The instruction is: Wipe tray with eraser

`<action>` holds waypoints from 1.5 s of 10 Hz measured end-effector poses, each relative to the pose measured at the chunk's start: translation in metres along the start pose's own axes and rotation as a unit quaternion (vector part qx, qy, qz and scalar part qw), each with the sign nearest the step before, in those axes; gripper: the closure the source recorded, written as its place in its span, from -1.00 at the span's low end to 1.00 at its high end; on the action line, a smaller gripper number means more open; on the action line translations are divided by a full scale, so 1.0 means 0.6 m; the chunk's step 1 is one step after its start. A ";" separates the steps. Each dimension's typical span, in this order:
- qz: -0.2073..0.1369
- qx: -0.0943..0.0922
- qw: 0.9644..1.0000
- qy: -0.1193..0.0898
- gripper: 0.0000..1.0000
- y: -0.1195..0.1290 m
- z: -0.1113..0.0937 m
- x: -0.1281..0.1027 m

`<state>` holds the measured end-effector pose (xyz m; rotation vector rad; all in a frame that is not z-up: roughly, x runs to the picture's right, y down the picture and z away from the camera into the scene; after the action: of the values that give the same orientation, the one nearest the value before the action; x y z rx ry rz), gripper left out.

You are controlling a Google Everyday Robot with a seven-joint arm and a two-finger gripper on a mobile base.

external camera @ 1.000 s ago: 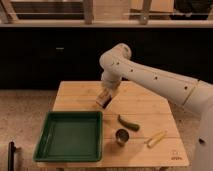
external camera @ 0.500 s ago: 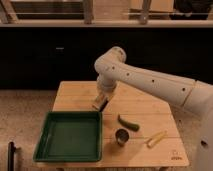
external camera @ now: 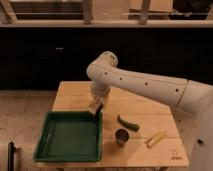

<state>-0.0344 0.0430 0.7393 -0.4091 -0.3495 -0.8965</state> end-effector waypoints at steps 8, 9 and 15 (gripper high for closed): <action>-0.048 0.003 0.999 -0.009 1.00 -0.016 0.024 -0.069; -0.055 0.005 0.998 -0.011 1.00 -0.022 0.026 -0.080; -0.066 0.012 0.997 -0.024 1.00 -0.031 0.043 -0.114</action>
<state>-0.0922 0.0913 0.7340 -0.3896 -0.4342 -1.0127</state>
